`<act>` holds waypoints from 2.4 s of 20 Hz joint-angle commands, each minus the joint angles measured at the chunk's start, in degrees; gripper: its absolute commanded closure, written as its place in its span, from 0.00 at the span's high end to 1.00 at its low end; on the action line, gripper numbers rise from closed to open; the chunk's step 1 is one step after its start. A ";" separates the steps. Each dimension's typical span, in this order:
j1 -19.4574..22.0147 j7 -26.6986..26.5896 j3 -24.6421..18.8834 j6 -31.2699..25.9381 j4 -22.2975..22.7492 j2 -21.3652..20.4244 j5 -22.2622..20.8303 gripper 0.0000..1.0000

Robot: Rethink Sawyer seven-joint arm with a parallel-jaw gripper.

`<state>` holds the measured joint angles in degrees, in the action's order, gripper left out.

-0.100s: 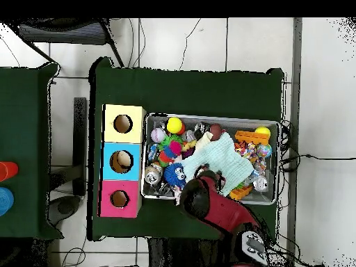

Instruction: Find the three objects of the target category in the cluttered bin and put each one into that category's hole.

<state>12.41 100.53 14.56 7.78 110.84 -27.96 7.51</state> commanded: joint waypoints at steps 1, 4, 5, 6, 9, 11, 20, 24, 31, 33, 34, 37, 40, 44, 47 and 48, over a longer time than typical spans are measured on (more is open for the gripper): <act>2.62 12.85 -9.21 -5.39 -2.73 3.61 4.53 1.00; 2.88 12.57 -10.01 -6.67 -1.63 2.93 5.25 1.00; 2.81 12.63 -10.12 -5.87 -1.40 2.97 5.20 1.00; 2.73 12.68 -10.24 -5.08 -1.17 3.02 5.15 1.00; 2.25 13.39 -10.45 -2.99 -0.23 3.23 5.41 1.00; 1.30 12.72 -9.71 -0.81 -0.27 3.37 4.44 1.00; -8.07 14.26 -0.83 -5.31 2.32 -2.50 9.93 0.00; -12.46 12.54 4.85 -13.63 2.90 -8.07 11.17 0.00; -21.17 13.42 13.17 -30.35 1.62 -19.44 9.59 0.00; -22.20 13.88 13.91 -33.11 1.25 -20.61 9.39 0.00; -22.77 14.13 14.30 -34.05 1.13 -20.98 9.36 0.00; -22.85 14.26 13.41 -33.14 2.08 -21.80 9.97 0.00; -22.46 14.48 12.17 -31.69 3.26 -22.52 10.76 0.00; -21.99 14.95 10.47 -29.62 5.30 -23.46 11.74 0.00; -21.11 14.92 8.55 -27.07 7.03 -23.36 12.75 0.00; -20.95 14.85 8.19 -26.43 7.40 -23.35 12.97 0.00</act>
<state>-10.88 100.53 27.44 -21.33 112.62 -50.50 17.20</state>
